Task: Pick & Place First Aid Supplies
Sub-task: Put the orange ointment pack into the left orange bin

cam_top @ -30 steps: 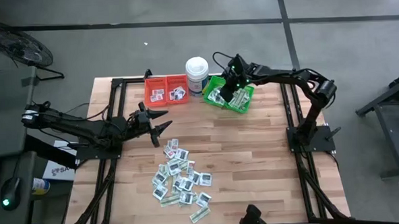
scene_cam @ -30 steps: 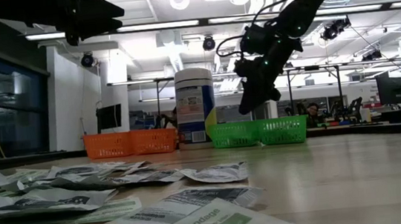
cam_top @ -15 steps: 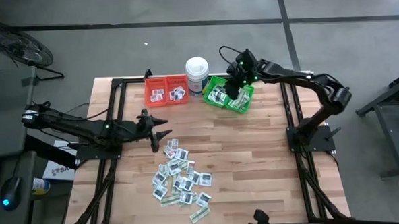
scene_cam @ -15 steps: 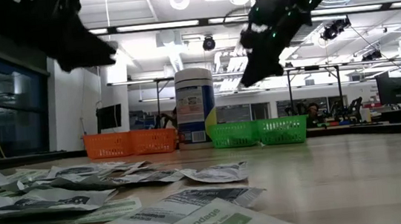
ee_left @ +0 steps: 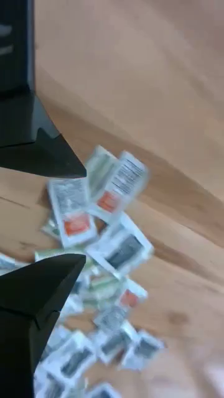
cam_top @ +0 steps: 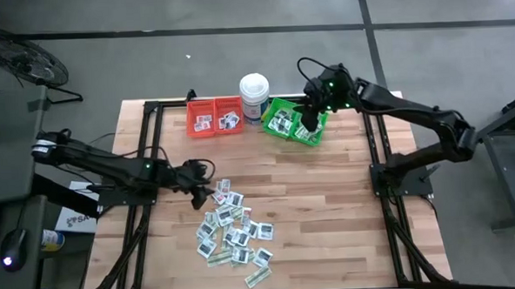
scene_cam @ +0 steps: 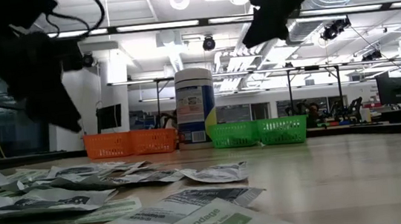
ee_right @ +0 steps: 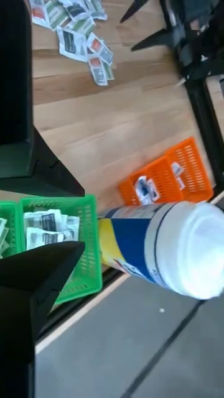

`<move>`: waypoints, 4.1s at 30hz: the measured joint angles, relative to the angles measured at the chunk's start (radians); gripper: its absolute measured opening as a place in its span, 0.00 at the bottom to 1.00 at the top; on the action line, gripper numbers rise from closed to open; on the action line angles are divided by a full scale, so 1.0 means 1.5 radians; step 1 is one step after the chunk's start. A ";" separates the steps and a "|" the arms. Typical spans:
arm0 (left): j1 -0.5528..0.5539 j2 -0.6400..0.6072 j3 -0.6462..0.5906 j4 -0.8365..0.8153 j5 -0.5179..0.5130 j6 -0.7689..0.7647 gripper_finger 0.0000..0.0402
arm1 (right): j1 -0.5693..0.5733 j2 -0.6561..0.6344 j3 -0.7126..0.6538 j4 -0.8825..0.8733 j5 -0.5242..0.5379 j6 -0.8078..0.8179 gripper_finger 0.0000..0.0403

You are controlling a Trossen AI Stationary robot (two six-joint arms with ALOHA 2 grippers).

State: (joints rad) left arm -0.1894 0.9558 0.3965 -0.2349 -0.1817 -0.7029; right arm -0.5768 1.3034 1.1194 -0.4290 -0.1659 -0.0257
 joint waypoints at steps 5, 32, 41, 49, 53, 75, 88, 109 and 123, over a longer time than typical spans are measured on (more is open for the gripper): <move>0.000 0.050 0.000 0.038 0.009 0.087 0.52 | 0.025 -0.006 0.000 0.000 0.012 0.000 0.29; 0.000 0.182 0.012 0.050 -0.008 0.714 0.52 | 0.038 -0.006 0.000 -0.021 -0.003 0.032 0.29; 0.000 0.182 0.025 0.034 -0.018 0.804 0.52 | 0.037 -0.006 0.000 -0.023 -0.001 0.047 0.29; 0.000 0.182 0.025 0.037 0.000 0.862 0.52 | 0.037 -0.006 0.000 -0.024 -0.001 0.052 0.29; 0.000 0.182 0.025 0.036 -0.003 0.881 0.52 | 0.037 -0.006 0.000 -0.024 -0.001 0.063 0.29; -0.001 0.249 0.030 0.065 0.003 0.900 0.28 | 0.037 -0.006 0.000 -0.038 -0.001 0.067 0.29; -0.001 0.249 0.030 0.051 0.026 0.884 0.02 | 0.037 -0.006 0.000 -0.041 -0.001 0.070 0.29; 0.000 0.187 0.068 -0.055 0.010 0.836 0.00 | 0.037 -0.006 0.000 -0.046 -0.001 0.070 0.29; 0.000 0.185 0.195 -0.219 -0.003 0.832 0.00 | 0.037 -0.006 0.000 -0.046 -0.001 0.066 0.29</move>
State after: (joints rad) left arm -0.1898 1.2331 0.6897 -0.5631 -0.1856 0.5453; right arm -0.5211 1.2945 1.1191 -0.4976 -0.1674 0.0734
